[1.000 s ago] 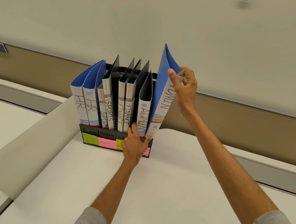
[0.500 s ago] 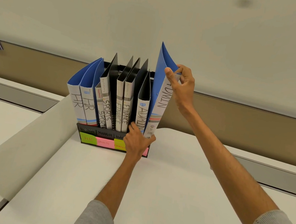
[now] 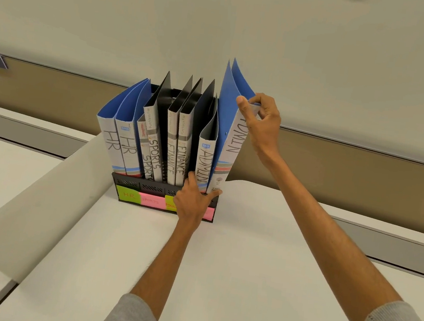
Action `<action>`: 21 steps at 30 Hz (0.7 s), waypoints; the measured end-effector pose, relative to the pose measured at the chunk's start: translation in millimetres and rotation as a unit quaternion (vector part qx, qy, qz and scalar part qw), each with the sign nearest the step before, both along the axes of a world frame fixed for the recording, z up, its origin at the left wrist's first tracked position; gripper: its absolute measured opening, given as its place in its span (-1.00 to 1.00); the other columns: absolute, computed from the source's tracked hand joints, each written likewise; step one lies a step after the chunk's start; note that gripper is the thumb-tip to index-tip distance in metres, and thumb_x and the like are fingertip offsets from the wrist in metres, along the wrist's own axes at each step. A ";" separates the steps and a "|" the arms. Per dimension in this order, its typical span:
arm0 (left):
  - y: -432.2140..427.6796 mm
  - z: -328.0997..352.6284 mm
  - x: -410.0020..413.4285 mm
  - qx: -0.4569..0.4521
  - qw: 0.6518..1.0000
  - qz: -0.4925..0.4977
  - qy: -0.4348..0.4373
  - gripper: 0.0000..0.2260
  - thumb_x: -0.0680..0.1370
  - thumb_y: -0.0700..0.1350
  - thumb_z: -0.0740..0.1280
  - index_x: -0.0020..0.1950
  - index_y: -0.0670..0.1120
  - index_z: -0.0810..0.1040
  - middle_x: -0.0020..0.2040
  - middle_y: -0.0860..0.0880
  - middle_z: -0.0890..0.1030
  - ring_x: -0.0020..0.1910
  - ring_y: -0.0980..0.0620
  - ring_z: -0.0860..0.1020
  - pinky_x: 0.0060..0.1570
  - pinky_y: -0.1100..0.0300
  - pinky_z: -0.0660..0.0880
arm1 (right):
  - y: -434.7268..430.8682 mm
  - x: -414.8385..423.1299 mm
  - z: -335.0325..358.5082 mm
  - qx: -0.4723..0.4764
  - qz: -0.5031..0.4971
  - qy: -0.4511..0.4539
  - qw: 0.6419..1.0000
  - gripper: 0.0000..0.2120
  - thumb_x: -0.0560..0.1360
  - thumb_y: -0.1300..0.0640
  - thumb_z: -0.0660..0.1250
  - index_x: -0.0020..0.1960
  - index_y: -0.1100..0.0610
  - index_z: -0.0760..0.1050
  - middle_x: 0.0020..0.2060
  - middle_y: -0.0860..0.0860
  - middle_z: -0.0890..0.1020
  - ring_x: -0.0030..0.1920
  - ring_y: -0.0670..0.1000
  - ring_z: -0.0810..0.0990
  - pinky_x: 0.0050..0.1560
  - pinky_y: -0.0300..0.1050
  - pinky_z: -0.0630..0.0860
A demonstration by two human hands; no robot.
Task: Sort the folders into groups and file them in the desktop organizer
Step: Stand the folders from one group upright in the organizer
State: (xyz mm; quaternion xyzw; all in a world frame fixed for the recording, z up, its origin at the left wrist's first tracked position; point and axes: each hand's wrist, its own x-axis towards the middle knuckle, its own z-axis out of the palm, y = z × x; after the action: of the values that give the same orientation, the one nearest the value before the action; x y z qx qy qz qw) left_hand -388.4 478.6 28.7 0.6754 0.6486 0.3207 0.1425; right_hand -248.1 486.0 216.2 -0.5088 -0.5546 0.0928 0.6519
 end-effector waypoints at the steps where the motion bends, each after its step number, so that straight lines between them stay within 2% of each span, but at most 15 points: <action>1: -1.4 -3.3 -4.7 0.014 1.000 -0.006 -0.007 -0.24 0.33 0.44 0.35 0.28 -0.09 0.36 0.16 -0.07 0.61 0.00 -0.17 0.63 -0.14 0.00 0.55 | 1.4 -5.4 1.0 -0.001 0.003 -0.010 1.000 -0.84 0.49 -0.13 0.35 -0.15 -0.07 0.46 -0.12 -0.06 0.56 -0.06 0.01 0.58 -0.16 -0.29 0.48; 4: -1.7 -10.3 -12.8 0.034 0.999 -0.014 -0.008 -0.32 0.40 0.42 0.30 0.28 -0.06 0.40 0.18 -0.02 0.62 0.02 -0.11 0.63 -0.14 0.04 0.54 | 3.1 -13.9 4.8 -0.007 -0.003 -0.058 0.998 -0.70 0.50 -0.11 0.33 0.12 0.03 0.59 0.14 0.02 0.60 0.13 -0.06 0.55 -0.02 -0.37 0.47; 6: -3.5 -10.3 -11.0 0.038 0.999 -0.018 -0.014 -0.33 0.41 0.40 0.30 0.30 -0.06 0.39 0.20 -0.02 0.61 0.03 -0.09 0.63 -0.15 0.06 0.54 | 4.3 -13.1 12.4 -0.031 -0.027 -0.135 0.990 -0.68 0.55 -0.05 0.31 0.26 0.00 0.58 0.33 0.05 0.48 0.28 -0.04 0.48 0.17 -0.24 0.43; 9: -8.4 -11.7 -9.7 0.041 0.999 -0.021 -0.028 -0.33 0.44 0.38 0.30 0.34 -0.07 0.37 0.23 -0.02 0.58 0.06 -0.08 0.62 -0.11 0.05 0.54 | 6.5 -8.0 25.9 -0.093 -0.037 -0.264 0.959 -0.65 0.60 -0.01 0.23 0.38 -0.10 0.47 0.52 0.04 0.23 0.42 0.03 0.37 0.25 -0.06 0.38; 11: -9.5 -14.8 -10.1 0.042 0.998 -0.026 -0.034 -0.34 0.45 0.37 0.29 0.35 -0.07 0.36 0.25 -0.02 0.57 0.06 -0.07 0.62 -0.10 0.05 0.54 | 9.0 -4.9 30.7 -0.112 -0.032 -0.311 0.943 -0.62 0.62 -0.04 0.16 0.42 -0.11 0.42 0.53 0.02 0.22 0.50 0.04 0.24 0.37 0.10 0.35; 12: -9.3 -16.1 -10.4 0.044 0.998 -0.028 -0.032 -0.33 0.46 0.38 0.27 0.36 -0.07 0.34 0.25 -0.02 0.57 0.06 -0.07 0.62 -0.11 0.06 0.55 | 10.1 -4.5 31.6 -0.114 -0.028 -0.323 0.939 -0.62 0.62 -0.05 0.13 0.42 -0.11 0.42 0.51 0.03 0.26 0.50 0.04 0.24 0.40 0.15 0.35; 15: -8.7 -15.6 -10.3 0.048 0.998 -0.035 -0.030 -0.28 0.47 0.38 0.25 0.44 -0.08 0.28 0.27 -0.03 0.56 0.08 -0.07 0.62 -0.11 0.07 0.56 | 11.7 -8.0 31.7 -0.116 -0.028 -0.328 0.937 -0.62 0.64 -0.12 0.08 0.39 -0.11 0.45 0.46 0.04 0.35 0.39 0.04 0.42 0.34 0.13 0.41; 18: -7.9 -11.7 -12.3 0.051 0.997 -0.047 -0.030 -0.22 0.47 0.36 0.27 0.53 -0.07 0.18 0.29 -0.03 0.55 0.09 -0.06 0.61 -0.13 0.09 0.55 | 12.9 -14.2 31.8 -0.125 -0.034 -0.322 0.938 -0.59 0.64 -0.19 0.04 0.37 -0.12 0.48 0.46 0.03 0.35 0.40 0.05 0.41 0.32 0.13 0.40; 21: -4.3 -11.3 -17.5 0.063 0.996 -0.059 -0.023 -0.23 0.49 0.37 0.24 0.55 -0.04 0.17 0.32 0.00 0.55 0.09 -0.05 0.62 -0.12 0.12 0.56 | 14.4 -21.3 32.0 -0.132 -0.038 -0.325 0.936 -0.57 0.64 -0.20 0.02 0.36 -0.11 0.48 0.47 0.04 0.34 0.38 0.05 0.43 0.30 0.12 0.40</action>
State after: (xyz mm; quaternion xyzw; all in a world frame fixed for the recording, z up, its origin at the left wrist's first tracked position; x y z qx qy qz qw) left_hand -405.9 474.3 17.4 0.7127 0.5829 0.3670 0.1330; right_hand -269.5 500.4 248.2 -0.6131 -0.6995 -0.0301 0.3660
